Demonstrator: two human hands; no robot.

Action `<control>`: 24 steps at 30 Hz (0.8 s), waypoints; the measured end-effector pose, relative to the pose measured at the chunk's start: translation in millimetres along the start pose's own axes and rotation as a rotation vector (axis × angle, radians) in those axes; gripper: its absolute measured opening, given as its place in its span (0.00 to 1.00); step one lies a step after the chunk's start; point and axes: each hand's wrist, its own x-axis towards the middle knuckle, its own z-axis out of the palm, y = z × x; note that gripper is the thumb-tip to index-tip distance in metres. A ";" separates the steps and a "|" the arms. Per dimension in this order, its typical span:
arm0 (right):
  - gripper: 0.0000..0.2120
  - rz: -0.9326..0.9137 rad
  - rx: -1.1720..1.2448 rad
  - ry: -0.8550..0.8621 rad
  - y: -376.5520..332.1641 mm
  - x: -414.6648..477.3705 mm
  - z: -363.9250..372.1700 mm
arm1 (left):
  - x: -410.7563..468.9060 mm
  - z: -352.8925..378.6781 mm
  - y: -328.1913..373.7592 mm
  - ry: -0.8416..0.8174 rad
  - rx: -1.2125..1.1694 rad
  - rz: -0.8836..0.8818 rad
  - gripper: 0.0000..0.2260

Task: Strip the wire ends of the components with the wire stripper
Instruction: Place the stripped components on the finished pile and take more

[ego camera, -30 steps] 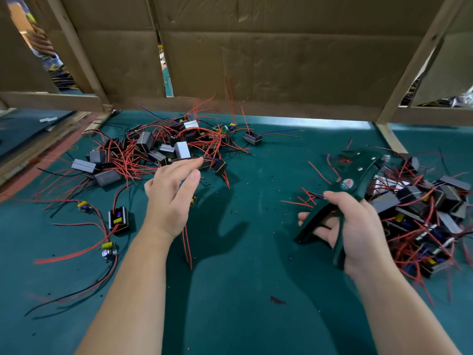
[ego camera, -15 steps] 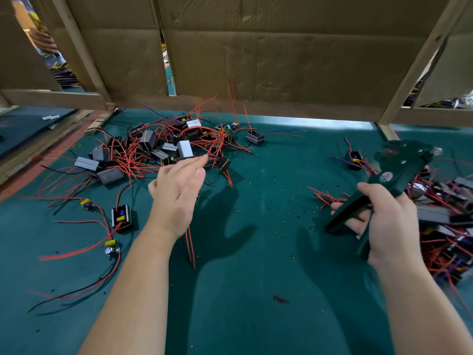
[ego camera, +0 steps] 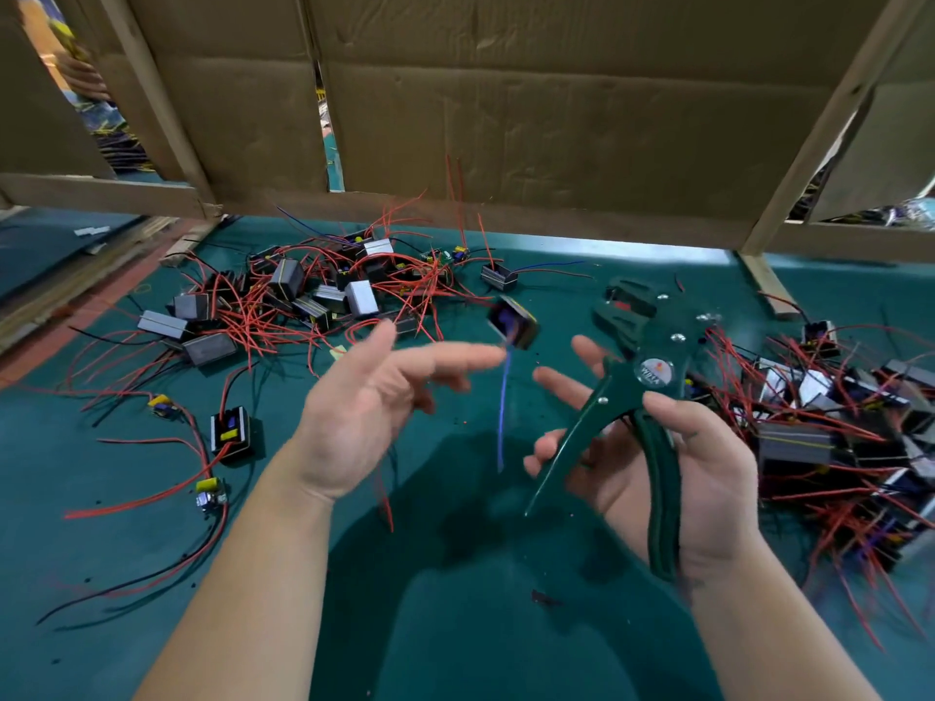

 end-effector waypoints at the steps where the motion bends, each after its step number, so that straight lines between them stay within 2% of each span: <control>1: 0.41 0.032 0.022 -0.049 1.1 -0.6 2.1 | -1.0 1.2 -0.6 -0.063 0.005 -0.033 0.30; 5: 0.39 0.082 0.024 -0.108 3.7 -2.2 5.0 | -1.2 5.4 -6.3 -0.228 0.111 -0.036 0.20; 8: 0.33 0.123 0.052 -0.172 3.0 -3.7 4.4 | 1.6 5.7 -10.0 -0.299 0.067 -0.039 0.17; 10: 0.31 0.155 0.140 -0.245 2.1 -3.9 4.6 | 3.3 9.4 -13.5 -0.304 0.129 -0.081 0.16; 13: 0.31 0.192 0.110 -0.287 2.9 -4.0 4.7 | 4.1 11.6 -17.5 -0.210 0.101 -0.170 0.18; 15: 0.33 0.221 0.058 -0.276 5.6 -4.3 4.5 | 5.8 10.0 -17.7 -0.124 0.105 -0.283 0.27; 17: 0.36 0.263 0.022 -0.272 10.0 -4.6 5.0 | 9.0 10.3 -20.5 0.005 0.214 -0.397 0.33; 19: 0.38 0.302 -0.014 -0.269 16.5 -4.5 6.6 | 11.4 14.6 -23.9 0.098 0.387 -0.390 0.30; 22: 0.38 0.304 -0.051 -0.227 26.2 -3.3 9.5 | 9.8 18.3 -28.2 0.194 0.504 -0.295 0.13; 24: 0.38 0.270 -0.040 -0.180 27.8 -1.7 10.1 | 9.2 18.5 -28.8 0.273 0.715 -0.325 0.15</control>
